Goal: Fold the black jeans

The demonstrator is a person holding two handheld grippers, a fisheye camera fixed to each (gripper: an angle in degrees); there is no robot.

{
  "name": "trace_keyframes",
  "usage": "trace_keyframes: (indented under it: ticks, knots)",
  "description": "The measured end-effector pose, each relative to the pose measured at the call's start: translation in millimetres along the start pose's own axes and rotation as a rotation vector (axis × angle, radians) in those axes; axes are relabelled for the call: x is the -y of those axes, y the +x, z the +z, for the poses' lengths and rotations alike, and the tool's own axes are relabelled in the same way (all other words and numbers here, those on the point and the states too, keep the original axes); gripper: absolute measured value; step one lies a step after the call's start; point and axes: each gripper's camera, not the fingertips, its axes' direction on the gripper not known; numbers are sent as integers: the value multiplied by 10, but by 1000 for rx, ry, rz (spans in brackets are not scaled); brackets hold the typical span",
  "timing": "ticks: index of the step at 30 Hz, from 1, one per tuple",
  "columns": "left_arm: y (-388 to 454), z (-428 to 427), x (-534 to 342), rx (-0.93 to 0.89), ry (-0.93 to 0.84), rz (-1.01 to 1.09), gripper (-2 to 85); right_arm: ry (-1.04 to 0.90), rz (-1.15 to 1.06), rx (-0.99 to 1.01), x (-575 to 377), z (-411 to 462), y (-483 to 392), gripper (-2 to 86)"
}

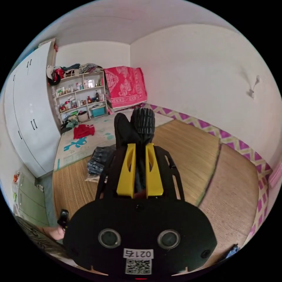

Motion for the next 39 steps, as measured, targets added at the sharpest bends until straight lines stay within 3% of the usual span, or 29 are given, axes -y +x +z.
trace_keyframes:
  ticks: [5,10,14,18,23,31,34,37,39]
  knots:
    - [-15,4,150,12,6,-6,-9,-140,-88,-189,-702,-739,243,52]
    - [-9,13,284,17,12,-3,-9,-327,-198,-361,-1894,-865,84,52]
    - [3,37,401,20,12,-3,-9,-400,-262,-316,-3266,-605,-498,57]
    - [19,72,500,25,8,-4,-9,-510,-170,-144,-4470,-210,-978,70]
    - [57,146,641,28,4,-4,-9,-322,-131,-119,-4967,-645,-1244,108]
    - [151,313,813,30,3,1,-9,-406,-233,-323,-5391,-64,-1474,116]
    - [192,409,866,31,-3,-1,-9,-448,-151,-262,-5632,108,-1234,71]
    - [234,530,914,40,-13,-11,-9,-290,92,-118,-5891,-505,-626,51]
    - [283,614,927,33,-18,1,-9,-109,283,-58,-6303,-1354,-23,50]
